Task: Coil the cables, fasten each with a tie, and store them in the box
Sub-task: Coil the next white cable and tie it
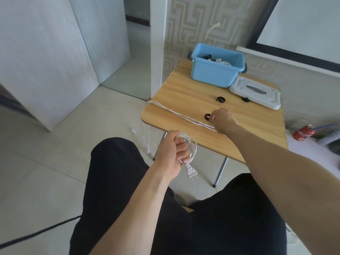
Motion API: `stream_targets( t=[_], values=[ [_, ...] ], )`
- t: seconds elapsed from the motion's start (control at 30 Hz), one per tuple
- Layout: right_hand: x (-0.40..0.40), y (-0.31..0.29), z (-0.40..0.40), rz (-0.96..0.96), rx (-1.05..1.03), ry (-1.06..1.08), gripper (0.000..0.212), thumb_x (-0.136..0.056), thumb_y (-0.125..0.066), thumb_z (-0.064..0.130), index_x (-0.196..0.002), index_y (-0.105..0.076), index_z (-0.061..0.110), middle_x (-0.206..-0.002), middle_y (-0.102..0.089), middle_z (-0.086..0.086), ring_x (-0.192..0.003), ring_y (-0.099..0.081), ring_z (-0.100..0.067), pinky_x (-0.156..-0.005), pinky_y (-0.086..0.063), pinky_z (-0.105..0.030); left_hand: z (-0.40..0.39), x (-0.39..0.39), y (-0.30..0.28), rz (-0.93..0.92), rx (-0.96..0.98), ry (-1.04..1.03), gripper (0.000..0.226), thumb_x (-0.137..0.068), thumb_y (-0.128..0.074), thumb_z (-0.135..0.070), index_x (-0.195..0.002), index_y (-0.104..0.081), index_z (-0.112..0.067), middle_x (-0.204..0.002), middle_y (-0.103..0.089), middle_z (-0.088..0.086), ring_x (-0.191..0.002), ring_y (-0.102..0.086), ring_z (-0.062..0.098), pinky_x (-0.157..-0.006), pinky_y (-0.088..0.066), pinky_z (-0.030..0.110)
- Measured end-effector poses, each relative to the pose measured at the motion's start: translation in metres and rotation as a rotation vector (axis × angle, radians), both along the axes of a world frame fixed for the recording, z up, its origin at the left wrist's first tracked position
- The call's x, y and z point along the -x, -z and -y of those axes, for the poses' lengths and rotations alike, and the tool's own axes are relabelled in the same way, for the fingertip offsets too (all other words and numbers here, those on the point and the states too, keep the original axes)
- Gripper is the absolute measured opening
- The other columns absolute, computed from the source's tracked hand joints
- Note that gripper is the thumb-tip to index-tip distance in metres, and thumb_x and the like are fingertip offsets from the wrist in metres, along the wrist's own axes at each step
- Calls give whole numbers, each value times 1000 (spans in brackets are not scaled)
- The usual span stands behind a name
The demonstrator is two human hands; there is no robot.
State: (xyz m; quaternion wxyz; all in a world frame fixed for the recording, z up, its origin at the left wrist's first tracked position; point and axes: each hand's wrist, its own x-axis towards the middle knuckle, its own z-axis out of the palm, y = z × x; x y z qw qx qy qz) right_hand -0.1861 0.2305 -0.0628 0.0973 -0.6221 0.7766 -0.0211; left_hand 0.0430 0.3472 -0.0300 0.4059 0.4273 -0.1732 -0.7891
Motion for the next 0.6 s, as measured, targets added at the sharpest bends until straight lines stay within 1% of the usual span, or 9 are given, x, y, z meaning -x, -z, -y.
stream_targets(
  t=[0.07,0.17,0.23,0.3,0.33,0.4,0.47,0.53,0.6],
  values=[
    [-13,-9,-16,189,210,106,23,-102,-54,19,-113,-68,3,-115,-61,-10,-99,-60,-27,-79,-49,-35,2,-1,1,18,38,-8,48,-102,-39,-24,-55,-29,-22,-50,-21,-4,-41,-19,13,-43,-22,26],
    [-45,-19,-68,660,479,290,20,-98,-55,20,-92,-68,6,-100,-66,-7,-87,-68,-23,-69,-43,-27,10,-1,7,79,102,4,47,-104,-41,-27,-58,-32,-22,-52,-27,-2,-43,-25,14,-48,-26,29],
    [-65,-23,-112,1059,540,413,18,-99,-55,14,-86,-65,8,-82,-69,-6,-71,-69,-20,-64,-52,-32,11,4,10,108,125,63,46,-106,-40,-31,-62,-37,-20,-55,-36,1,-46,-33,17,-52,-32,31],
    [-79,-28,-151,1504,498,501,16,-103,-53,8,-90,-62,5,-77,-67,-6,-66,-63,-17,-66,-54,-31,10,11,12,187,174,142,44,-107,-41,-32,-68,-49,-13,-62,-51,6,-54,-47,20,-59,-41,33],
    [-84,-29,-168,1649,450,521,15,-104,-51,7,-93,-61,4,-78,-66,-6,-66,-61,-15,-67,-53,-30,7,14,13,241,209,193,41,-106,-43,-33,-77,-57,-8,-68,-58,9,-60,-54,22,-63,-44,35],
    [-89,-25,-188,1710,338,507,18,-104,-50,6,-92,-63,3,-79,-65,-9,-66,-58,-15,-69,-51,-31,4,18,13,306,304,327,37,-100,-55,-36,-97,-61,1,-75,-65,6,-67,-61,19,-67,-44,35],
    [-90,-23,-196,1666,298,474,21,-103,-51,4,-90,-68,3,-78,-64,-10,-65,-55,-16,-67,-50,-30,0,20,11,361,423,448,26,-96,-63,-30,-85,-60,-6,-69,-63,0,-64,-59,14,-66,-41,35],
    [-85,-24,-198,1634,317,454,19,-101,-52,1,-94,-70,0,-78,-63,-11,-63,-53,-17,-63,-49,-28,-3,25,10,445,514,484,26,-95,-63,-17,-73,-57,-5,-66,-58,3,-61,-54,15,-63,-40,34],
    [-80,-29,-198,1593,315,453,16,-99,-53,-1,-102,-69,-3,-78,-63,-12,-62,-54,-17,-61,-49,-28,-4,28,12,516,550,466,21,-94,-64,-11,-84,-59,7,-71,-56,10,-64,-51,20,-62,-41,35]
  ],
)
